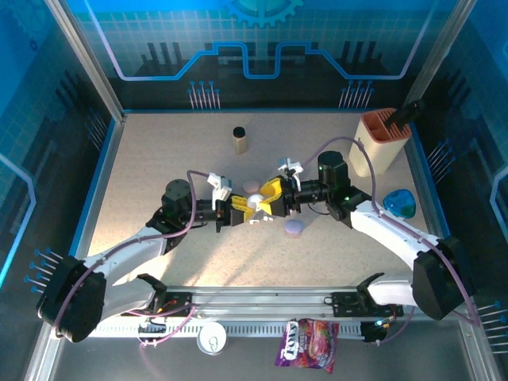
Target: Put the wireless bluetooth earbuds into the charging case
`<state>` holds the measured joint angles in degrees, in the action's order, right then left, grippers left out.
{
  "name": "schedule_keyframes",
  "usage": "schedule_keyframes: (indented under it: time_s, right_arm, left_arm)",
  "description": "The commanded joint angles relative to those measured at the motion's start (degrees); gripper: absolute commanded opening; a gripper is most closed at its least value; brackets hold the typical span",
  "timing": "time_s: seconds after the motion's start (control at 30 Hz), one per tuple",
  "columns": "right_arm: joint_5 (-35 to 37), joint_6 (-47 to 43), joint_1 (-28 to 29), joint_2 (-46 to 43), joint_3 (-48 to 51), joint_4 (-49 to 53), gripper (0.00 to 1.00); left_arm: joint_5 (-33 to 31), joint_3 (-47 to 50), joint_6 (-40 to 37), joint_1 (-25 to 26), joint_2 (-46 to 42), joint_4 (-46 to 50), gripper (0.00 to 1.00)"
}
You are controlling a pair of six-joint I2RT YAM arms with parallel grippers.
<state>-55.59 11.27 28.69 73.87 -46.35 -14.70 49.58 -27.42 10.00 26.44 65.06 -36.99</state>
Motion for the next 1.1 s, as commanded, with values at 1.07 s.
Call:
schedule_keyframes:
  time_s: [1.07]
  right_arm:
    - [5.51, -14.95, 1.7, 0.87, -9.62, 22.84, 0.06]
  left_arm:
    - [2.16, -4.04, -0.33, 1.16, 6.78, -3.35, 0.41]
